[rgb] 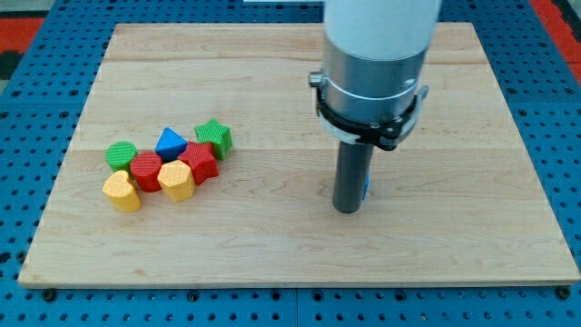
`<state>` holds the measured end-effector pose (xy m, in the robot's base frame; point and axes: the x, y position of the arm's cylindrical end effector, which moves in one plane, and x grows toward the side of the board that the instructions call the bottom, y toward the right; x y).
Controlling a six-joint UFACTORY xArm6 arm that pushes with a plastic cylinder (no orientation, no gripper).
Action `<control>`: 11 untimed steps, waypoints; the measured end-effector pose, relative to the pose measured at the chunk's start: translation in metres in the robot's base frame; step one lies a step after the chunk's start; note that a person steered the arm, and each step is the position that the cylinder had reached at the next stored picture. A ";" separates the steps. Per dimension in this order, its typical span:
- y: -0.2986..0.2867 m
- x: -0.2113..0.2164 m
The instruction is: Slide the blue cube top right
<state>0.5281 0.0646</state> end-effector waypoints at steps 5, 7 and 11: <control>-0.039 0.000; -0.039 -0.021; 0.016 -0.084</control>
<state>0.4442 0.0806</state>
